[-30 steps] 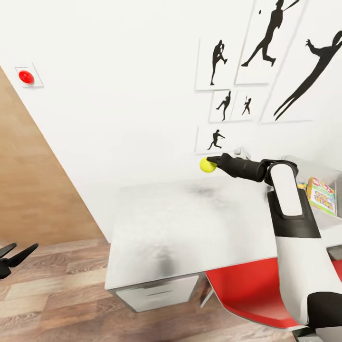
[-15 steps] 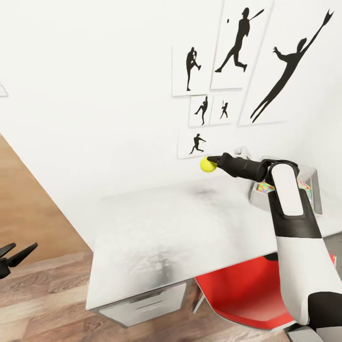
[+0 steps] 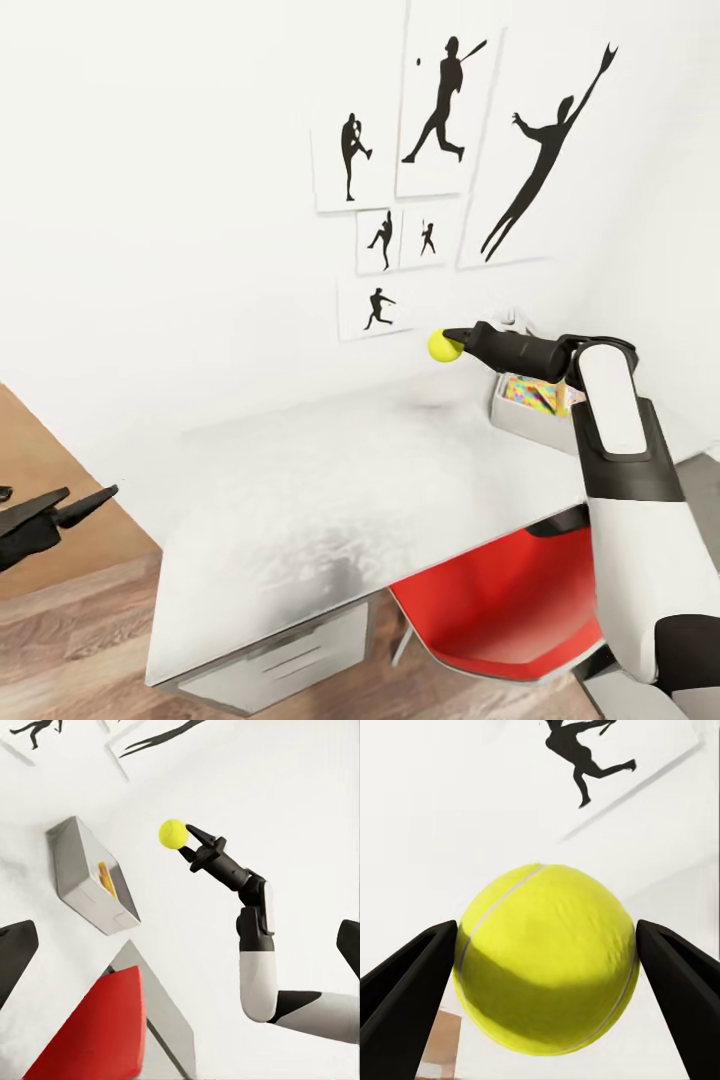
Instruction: Put all the toys in the child's room - the three board games (two on the bed and one on the table), the two jigsaw puzzles on the table, and the tennis ball on the table - inside the toy box on the table in the child's room.
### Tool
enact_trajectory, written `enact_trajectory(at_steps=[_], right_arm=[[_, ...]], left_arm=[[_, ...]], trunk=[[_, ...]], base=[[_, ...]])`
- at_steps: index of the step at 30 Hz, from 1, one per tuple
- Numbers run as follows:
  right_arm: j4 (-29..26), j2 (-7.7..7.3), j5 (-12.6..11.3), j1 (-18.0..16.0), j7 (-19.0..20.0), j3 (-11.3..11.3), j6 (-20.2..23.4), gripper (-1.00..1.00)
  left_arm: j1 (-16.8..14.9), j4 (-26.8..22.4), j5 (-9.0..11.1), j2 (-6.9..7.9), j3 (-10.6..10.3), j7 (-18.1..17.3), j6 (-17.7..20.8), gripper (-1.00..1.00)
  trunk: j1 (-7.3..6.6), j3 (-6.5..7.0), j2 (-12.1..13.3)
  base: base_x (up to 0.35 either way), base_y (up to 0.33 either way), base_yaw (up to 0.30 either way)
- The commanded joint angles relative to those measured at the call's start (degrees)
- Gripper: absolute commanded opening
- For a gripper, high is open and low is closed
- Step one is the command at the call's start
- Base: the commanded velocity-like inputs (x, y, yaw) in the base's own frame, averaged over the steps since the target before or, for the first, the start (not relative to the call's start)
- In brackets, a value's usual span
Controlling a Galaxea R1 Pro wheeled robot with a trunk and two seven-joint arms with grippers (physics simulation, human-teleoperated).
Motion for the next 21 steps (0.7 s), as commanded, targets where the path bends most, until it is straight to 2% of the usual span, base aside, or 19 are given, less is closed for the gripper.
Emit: enact_trajectory(at_steps=[1, 5, 7, 11, 14, 21], right_arm=[[-0.03, -0.26, -0.72, -0.07, -0.58, -0.01, 0.17, -1.0], [-0.05, -2.12, -0.85, -0.07, -0.55, -0.06, 0.17, -1.0], [0.0, -3.94, -2.02, -0.07, -0.54, -0.08, 0.17, -1.0], [0.37, -6.96, -6.31, -0.07, -0.6, -0.08, 0.17, -1.0], [0.52, -8.45, -7.43, -0.06, -0.62, -0.03, 0.17, -1.0], [0.56, -9.0, -7.8, -0.07, -0.64, 0.29, 0.17, -1.0]], left_arm=[[-1.0, -0.07, 0.14, -0.01, -0.88, 0.61, 0.85, 1.0], [-7.38, -0.22, 0.17, -0.47, -8.59, 6.87, 1.72, 1.0], [-9.04, -0.28, 0.15, -1.35, -10.72, 9.73, 1.78, 1.0], [-10.02, -0.33, 0.14, -2.38, -12.05, 12.86, 1.61, 1.0], [-10.24, -0.34, 0.19, -3.02, -12.34, 14.5, 1.54, 1.0], [-10.39, -0.34, 0.23, -4.11, -12.46, 15.26, 1.5, 1.0]], trunk=[[0.03, -0.04, -0.12], [0.03, 0.27, -0.12], [0.03, 0.43, -0.12], [0.03, 0.74, -0.12], [0.03, 0.98, -0.12], [0.03, 1.52, -0.12]], base=[[0.0, 0.0, -0.204], [0.0, 0.0, -0.204], [0.0, 0.0, -0.204], [0.001, 0.0, -0.204], [0.06, -0.045, -0.204], [0.151, -0.223, -0.204]])
